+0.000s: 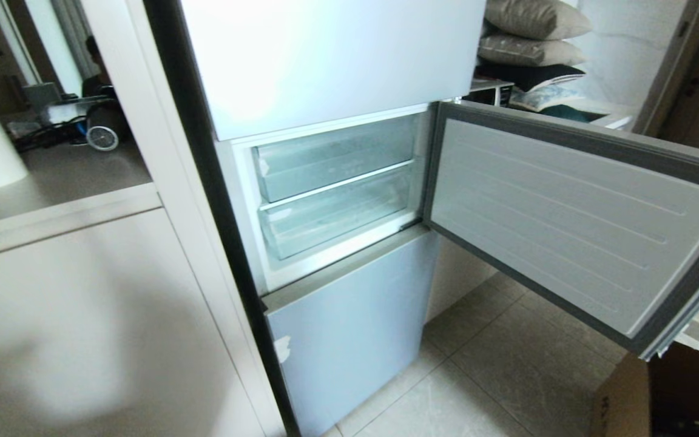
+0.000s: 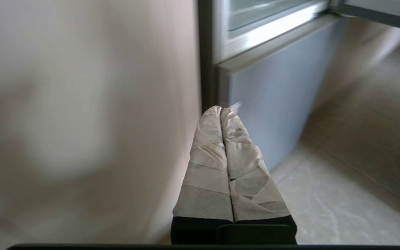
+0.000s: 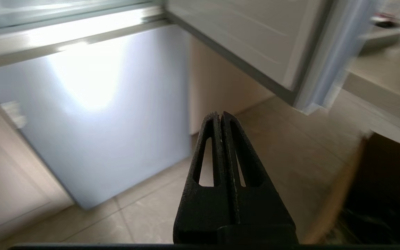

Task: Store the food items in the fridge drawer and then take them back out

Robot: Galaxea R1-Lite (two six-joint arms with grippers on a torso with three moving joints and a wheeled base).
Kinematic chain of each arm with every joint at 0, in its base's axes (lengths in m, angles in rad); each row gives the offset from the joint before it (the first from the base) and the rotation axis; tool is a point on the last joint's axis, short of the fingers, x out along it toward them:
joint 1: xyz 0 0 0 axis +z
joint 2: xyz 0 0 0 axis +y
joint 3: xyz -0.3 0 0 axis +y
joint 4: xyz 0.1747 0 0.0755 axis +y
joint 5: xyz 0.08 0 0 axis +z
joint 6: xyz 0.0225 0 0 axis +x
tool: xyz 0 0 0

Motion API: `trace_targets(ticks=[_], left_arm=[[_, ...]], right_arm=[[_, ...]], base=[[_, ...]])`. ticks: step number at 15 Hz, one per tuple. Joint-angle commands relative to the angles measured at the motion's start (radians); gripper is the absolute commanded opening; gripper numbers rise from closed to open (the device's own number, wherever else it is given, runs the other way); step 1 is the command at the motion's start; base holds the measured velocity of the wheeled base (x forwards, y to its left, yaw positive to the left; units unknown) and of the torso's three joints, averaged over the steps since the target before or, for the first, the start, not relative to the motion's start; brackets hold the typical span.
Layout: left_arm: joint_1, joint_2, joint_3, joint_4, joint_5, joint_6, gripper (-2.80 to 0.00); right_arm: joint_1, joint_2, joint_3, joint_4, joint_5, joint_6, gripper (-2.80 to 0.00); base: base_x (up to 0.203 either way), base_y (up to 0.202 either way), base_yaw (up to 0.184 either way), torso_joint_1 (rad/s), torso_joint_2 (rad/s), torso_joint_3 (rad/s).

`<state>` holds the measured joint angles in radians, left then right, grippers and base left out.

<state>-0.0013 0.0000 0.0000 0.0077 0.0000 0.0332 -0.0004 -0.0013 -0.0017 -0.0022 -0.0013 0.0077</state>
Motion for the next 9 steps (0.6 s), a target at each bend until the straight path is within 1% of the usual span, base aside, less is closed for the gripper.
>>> trace_targets(ticks=[1,9], left_arm=[[0.001,0.002,0.0,0.0,0.0,0.001,-2.8],[0.0,0.002,0.0,0.0,0.0,0.001,-2.8]], right_arm=[[0.0,0.0,0.0,-0.001,0.0,0.0,-2.8],[0.0,0.0,0.0,0.0,0.0,0.0,-2.8]], base=[[-0.003,-0.011,0.178,-0.002,0.0,0.003],[-0.001,-0.01,0.176,0.003,0.0,0.001]])
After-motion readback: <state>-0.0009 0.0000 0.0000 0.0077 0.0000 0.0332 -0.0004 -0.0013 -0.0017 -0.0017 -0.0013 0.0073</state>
